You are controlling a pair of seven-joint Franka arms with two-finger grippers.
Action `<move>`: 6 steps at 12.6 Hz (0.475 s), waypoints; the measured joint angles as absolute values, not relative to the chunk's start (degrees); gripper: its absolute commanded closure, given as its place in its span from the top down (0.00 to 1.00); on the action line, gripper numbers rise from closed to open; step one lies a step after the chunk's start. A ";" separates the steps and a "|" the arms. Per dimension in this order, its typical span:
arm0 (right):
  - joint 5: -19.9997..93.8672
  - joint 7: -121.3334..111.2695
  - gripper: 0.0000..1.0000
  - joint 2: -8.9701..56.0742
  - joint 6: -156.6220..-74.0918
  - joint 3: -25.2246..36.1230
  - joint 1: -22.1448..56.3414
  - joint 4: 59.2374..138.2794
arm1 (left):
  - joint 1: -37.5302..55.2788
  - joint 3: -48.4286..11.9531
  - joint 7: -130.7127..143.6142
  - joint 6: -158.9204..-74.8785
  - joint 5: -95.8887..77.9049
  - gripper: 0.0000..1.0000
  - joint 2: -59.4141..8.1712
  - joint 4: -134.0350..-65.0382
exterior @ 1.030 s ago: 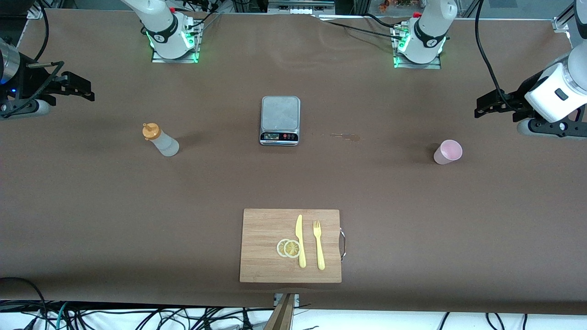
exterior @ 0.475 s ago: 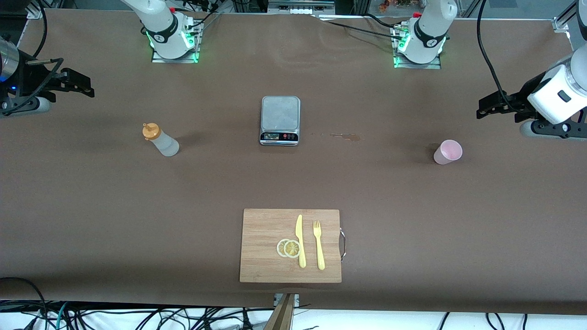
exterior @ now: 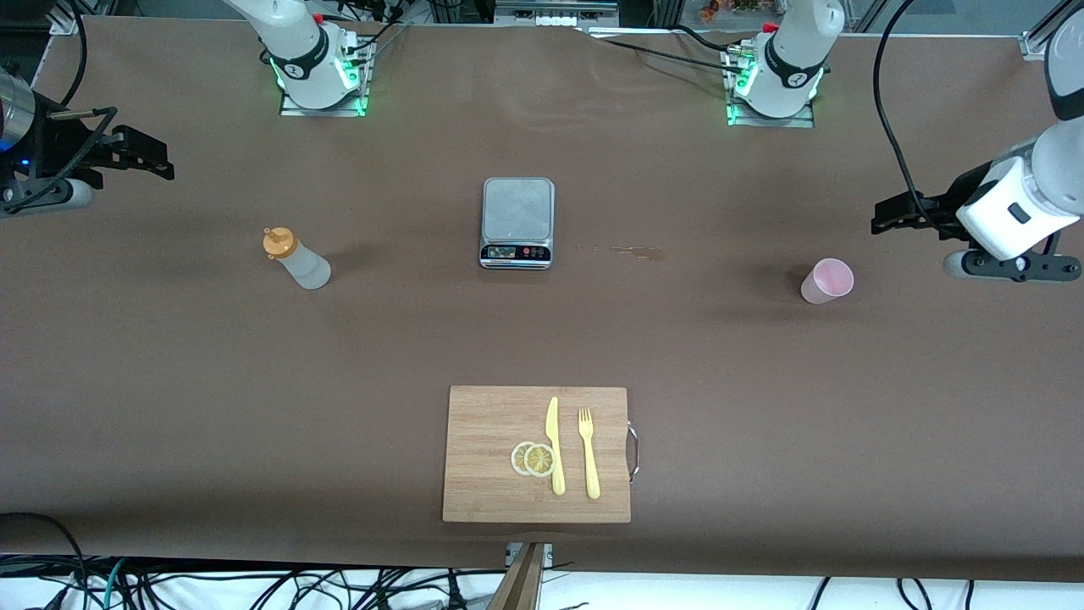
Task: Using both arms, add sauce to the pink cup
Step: 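Move the left gripper down around the pink cup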
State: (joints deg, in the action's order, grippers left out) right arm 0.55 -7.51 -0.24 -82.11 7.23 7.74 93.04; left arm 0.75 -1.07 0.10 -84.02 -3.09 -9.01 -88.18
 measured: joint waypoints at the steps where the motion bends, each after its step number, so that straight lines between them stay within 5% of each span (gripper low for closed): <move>1: 0.55 -7.51 1.00 -0.24 -82.09 7.23 7.74 93.03 | 0.71 -0.99 0.10 -84.68 -3.08 1.00 -10.14 -88.20; 6: 0.55 -7.51 1.00 -0.24 -81.79 7.23 7.74 92.98 | 0.06 -0.17 -3.46 -95.53 -2.83 1.00 -15.30 -93.51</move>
